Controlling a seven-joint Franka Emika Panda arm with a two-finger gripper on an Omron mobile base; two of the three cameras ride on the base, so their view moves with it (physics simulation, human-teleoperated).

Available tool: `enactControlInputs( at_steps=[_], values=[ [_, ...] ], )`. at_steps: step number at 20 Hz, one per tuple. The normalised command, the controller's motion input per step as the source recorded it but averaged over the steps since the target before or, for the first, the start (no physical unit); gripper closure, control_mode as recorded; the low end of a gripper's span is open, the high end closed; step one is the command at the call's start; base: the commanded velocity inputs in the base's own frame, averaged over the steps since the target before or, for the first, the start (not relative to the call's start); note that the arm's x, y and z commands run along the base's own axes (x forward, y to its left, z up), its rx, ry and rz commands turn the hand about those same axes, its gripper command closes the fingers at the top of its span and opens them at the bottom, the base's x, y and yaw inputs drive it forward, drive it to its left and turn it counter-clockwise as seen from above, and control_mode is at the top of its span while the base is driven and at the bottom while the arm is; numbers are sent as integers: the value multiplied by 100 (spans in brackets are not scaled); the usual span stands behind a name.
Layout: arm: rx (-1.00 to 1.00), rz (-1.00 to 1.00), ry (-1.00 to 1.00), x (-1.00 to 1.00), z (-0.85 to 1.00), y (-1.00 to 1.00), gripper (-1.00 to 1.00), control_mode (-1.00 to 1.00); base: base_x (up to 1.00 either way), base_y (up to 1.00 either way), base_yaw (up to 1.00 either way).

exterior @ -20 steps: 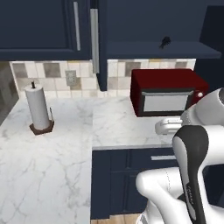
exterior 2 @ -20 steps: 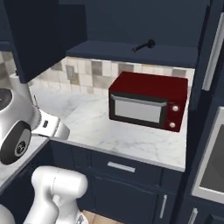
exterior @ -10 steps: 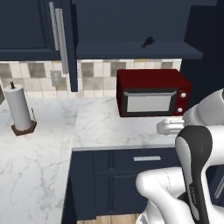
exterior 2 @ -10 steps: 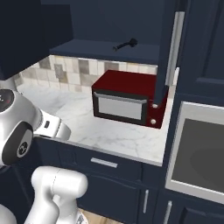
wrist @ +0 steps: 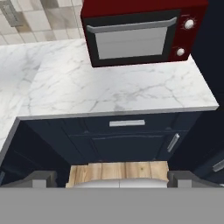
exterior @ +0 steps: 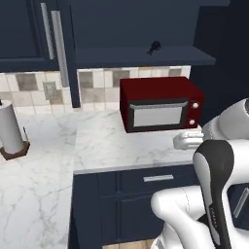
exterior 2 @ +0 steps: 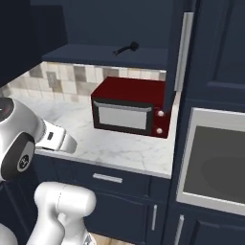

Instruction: Locate and retrieve the sponge and dish brush from the cabinet. Place them next to the sink.

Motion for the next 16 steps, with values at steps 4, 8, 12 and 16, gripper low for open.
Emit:
enactControlInputs(
  at_steps=[4, 8, 12, 16],
  values=[
    [0, 0, 0, 0, 0, 0, -100, 100, 29, 31, -8],
    [0, 0, 0, 0, 0, 0, -100, 100, 37, 43, -10],
    [0, 0, 0, 0, 0, 0, -100, 100, 36, 14, -1],
    [0, 0, 0, 0, 0, 0, -100, 100, 62, -6, 6]
  ],
)
